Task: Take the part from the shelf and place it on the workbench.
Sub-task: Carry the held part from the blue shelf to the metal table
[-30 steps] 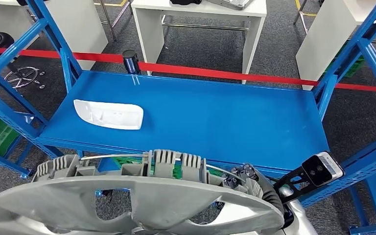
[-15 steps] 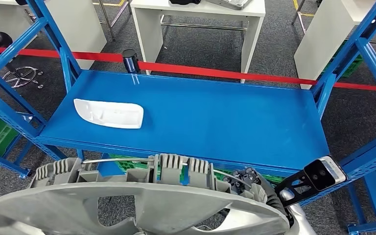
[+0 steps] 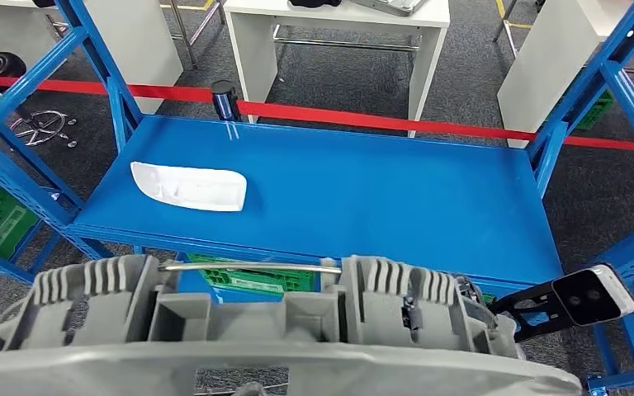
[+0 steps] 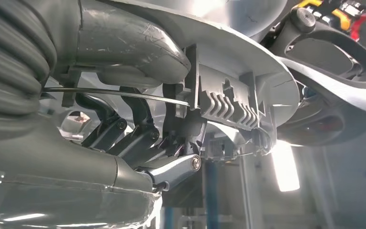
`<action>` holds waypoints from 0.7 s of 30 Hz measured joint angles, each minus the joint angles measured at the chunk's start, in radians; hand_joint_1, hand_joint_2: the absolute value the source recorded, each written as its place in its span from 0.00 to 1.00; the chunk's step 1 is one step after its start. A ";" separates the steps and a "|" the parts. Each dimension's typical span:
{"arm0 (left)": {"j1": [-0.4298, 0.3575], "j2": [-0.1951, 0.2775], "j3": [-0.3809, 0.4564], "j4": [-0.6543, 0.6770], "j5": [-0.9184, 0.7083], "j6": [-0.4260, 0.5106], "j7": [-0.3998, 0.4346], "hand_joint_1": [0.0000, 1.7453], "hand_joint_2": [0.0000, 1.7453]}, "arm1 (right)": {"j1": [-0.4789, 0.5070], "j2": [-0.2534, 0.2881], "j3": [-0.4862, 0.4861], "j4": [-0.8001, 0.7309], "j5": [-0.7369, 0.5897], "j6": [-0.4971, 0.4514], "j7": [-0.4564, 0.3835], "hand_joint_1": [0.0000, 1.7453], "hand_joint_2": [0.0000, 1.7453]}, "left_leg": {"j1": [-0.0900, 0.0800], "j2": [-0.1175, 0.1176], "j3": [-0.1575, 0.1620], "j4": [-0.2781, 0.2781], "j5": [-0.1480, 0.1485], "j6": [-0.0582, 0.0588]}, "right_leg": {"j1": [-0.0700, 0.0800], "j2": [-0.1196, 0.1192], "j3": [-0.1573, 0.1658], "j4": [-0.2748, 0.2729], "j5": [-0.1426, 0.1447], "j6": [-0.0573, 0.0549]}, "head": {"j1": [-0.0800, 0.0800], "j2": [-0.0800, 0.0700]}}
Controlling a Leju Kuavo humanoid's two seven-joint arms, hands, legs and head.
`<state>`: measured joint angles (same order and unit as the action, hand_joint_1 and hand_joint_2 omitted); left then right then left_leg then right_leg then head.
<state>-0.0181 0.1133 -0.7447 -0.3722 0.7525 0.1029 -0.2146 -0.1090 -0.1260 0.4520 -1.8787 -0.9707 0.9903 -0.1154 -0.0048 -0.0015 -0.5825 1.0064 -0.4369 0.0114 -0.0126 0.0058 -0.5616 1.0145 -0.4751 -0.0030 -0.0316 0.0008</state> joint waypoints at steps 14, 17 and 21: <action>0.001 0.002 0.000 0.010 0.013 -0.006 -0.003 0.00 1.00 | -0.026 0.014 0.003 -0.002 -0.008 -0.001 -0.009 1.00 1.00 | 0.008 -0.002 0.060 -0.004 -0.056 -0.014 | -0.002 -0.002 -0.032 -0.002 0.039 -0.003 | -0.004 0.000; 0.002 0.002 0.000 0.012 0.017 -0.005 -0.003 0.00 1.00 | -0.027 0.014 0.005 -0.002 -0.008 -0.001 -0.012 1.00 1.00 | 0.005 -0.001 0.054 -0.017 -0.037 0.007 | -0.005 -0.004 -0.042 0.002 0.041 0.012 | -0.003 0.000; 0.000 0.001 0.000 0.013 0.021 -0.005 -0.004 0.00 1.00 | -0.031 0.013 0.006 -0.002 -0.009 -0.001 -0.012 1.00 1.00 | 0.004 0.003 0.029 -0.028 -0.007 0.031 | -0.005 -0.005 -0.120 0.192 -0.076 -0.001 | 0.000 0.000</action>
<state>-0.0178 0.1144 -0.7450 -0.3588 0.7736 0.0982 -0.2183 -0.1398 -0.1134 0.4580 -1.8803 -0.9795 0.9895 -0.1279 -0.0012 0.0011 -0.5539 0.9788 -0.4435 0.0426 -0.0179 0.0013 -0.6820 1.2061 -0.5515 -0.0040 -0.0316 0.0008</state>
